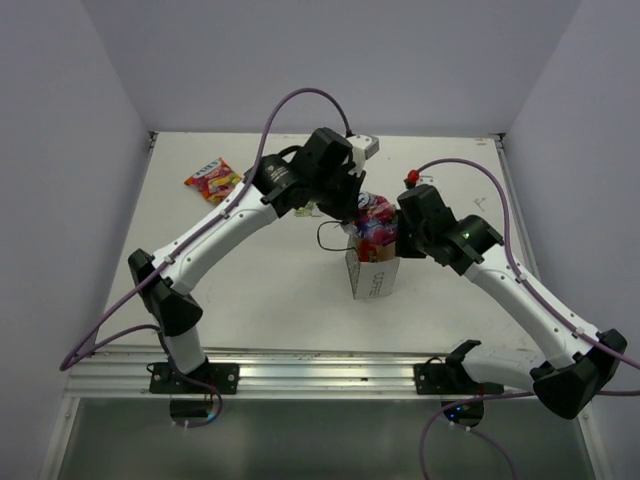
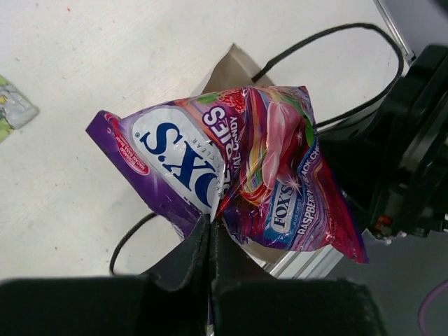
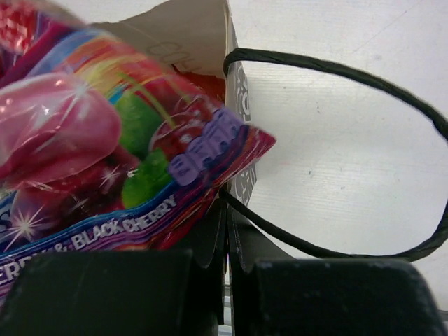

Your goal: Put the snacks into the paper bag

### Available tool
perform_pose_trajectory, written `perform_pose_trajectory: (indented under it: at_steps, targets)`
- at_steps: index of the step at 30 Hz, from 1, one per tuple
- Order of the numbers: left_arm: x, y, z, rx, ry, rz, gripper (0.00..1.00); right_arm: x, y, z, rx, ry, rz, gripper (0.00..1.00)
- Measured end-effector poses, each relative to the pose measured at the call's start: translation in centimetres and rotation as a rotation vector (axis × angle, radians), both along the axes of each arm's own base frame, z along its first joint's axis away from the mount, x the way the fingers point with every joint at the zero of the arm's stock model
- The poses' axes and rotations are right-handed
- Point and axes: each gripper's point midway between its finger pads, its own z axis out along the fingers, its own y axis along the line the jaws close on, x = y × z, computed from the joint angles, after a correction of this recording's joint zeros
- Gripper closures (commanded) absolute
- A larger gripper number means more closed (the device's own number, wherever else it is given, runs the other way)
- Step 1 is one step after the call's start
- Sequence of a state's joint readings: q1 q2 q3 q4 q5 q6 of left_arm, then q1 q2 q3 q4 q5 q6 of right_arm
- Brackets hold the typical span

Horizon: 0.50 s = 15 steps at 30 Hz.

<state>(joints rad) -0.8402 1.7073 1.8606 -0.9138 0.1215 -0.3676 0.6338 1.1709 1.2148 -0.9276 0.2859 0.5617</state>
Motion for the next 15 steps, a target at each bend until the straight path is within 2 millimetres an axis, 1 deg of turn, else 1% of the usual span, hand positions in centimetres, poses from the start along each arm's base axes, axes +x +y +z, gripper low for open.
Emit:
perform_pose_trajectory:
  at_steps: [3, 5, 8, 13, 15]
  targets:
    - [1.2, -1.8, 2.0, 0.002, -0.046, -0.009, 1.00, 0.0, -0.1, 0.0, -0.001, 0.000, -0.002, 1.00]
    - [1.1, -2.3, 2.2, 0.012, -0.052, -0.015, 1.00, 0.0, -0.1, 0.0, -0.001, -0.001, -0.004, 1.00]
    - [0.2, -1.7, 1.3, 0.064, -0.035, -0.012, 1.00, 0.0, -0.1, 0.0, -0.002, -0.001, -0.004, 1.00]
    - [-1.0, 0.3, -1.4, 0.162, 0.015, 0.000, 1.00, 0.0, -0.1, -0.1, -0.002, 0.000, -0.004, 1.00]
    - [-1.2, 0.9, -1.8, 0.182, 0.015, 0.010, 1.00, 0.0, -0.1, -0.1, -0.001, 0.001, -0.002, 1.00]
